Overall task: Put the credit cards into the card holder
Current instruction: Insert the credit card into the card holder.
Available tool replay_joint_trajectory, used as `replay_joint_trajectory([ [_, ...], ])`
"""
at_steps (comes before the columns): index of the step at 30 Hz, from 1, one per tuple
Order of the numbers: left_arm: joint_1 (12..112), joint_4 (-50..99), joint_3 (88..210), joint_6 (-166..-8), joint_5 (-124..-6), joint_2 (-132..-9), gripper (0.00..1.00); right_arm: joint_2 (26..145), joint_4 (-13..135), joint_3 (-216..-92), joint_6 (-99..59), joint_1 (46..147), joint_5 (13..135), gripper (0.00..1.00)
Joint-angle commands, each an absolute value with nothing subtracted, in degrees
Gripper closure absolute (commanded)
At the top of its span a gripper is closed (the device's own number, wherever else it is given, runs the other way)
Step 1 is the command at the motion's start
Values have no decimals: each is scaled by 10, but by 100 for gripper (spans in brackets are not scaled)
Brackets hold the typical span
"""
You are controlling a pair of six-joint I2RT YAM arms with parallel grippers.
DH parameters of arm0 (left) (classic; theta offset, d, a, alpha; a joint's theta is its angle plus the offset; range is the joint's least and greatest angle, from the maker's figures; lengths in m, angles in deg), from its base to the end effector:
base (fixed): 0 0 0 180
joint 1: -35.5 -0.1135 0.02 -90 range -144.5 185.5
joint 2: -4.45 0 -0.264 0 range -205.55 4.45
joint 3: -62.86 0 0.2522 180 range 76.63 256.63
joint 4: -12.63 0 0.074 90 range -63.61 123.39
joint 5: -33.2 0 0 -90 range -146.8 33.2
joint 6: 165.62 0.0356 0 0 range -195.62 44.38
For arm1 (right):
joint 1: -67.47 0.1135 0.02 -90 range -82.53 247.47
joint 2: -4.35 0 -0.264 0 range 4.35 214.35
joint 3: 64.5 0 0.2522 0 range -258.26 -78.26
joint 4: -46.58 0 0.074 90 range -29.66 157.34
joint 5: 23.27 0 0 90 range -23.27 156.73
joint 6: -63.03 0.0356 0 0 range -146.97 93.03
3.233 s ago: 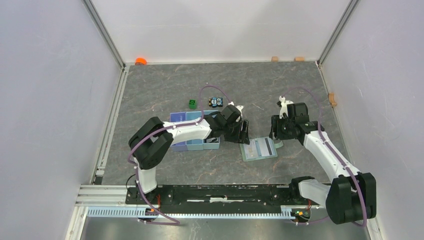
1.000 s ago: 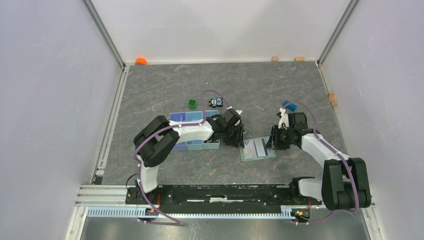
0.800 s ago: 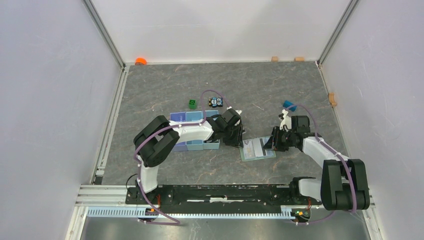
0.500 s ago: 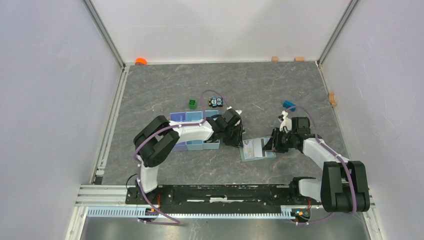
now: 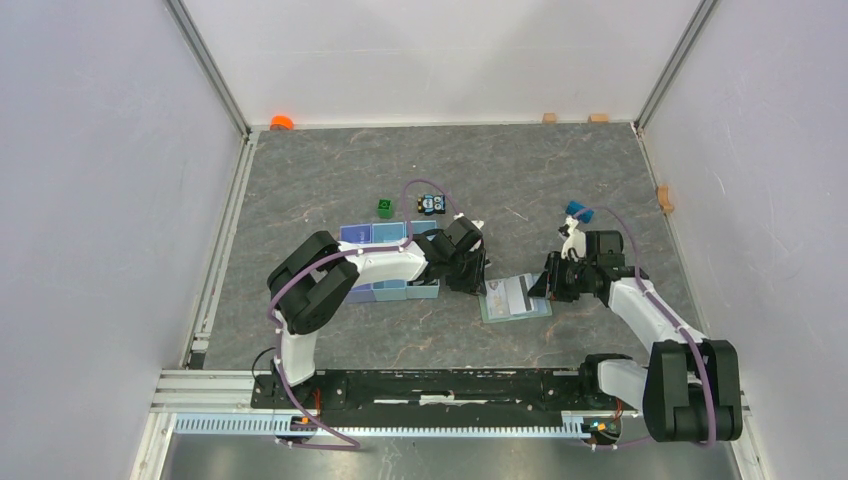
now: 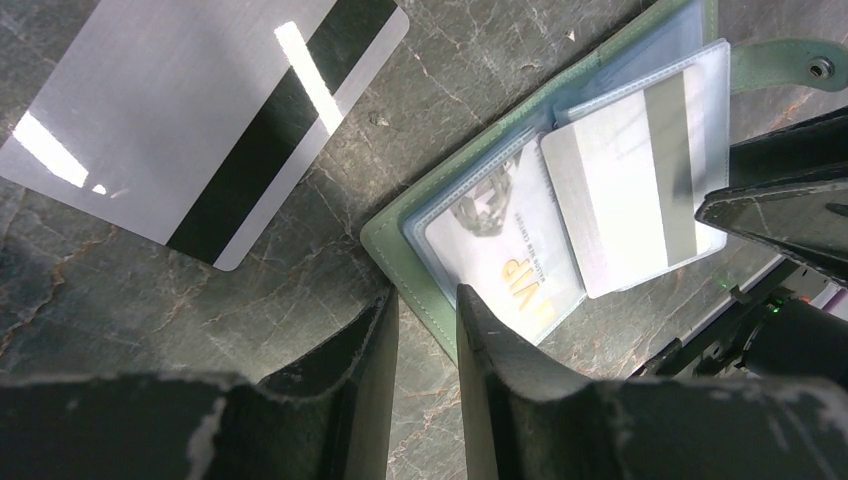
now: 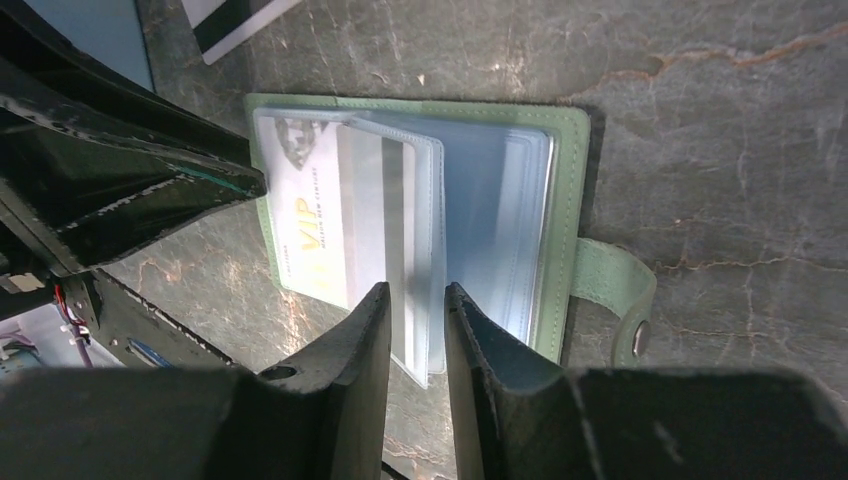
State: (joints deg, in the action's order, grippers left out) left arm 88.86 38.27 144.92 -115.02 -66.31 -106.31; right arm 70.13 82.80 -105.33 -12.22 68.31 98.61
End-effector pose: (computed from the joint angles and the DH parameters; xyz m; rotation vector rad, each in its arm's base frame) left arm 0.2330 -0.3232 0.1506 0.4028 2.6914 -0.7896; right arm 0.1903 0.0216 0.1566 0.1254 2.6057 0.8269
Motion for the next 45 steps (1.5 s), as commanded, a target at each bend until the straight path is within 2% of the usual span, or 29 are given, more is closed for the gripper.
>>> replay_joint_trajectory([
  [1,891,396,1462,-1133,-659,-1070,65,684,833,-1089,-128,701,972,69],
  [14,890,387,1463,-1141,-666,-1059,65,688,853,-1142,-104,818,878,67],
  [19,885,387,1468,-1132,-667,-1038,61,693,839,-1134,-80,860,861,67],
  [36,841,451,1440,-1095,-644,-887,53,705,792,-1131,-38,930,863,64],
  [41,815,490,1440,-1070,-636,-829,46,691,810,-1154,-59,932,835,58],
  [45,779,527,1444,-1047,-634,-780,30,672,822,-1187,-80,933,804,43],
])
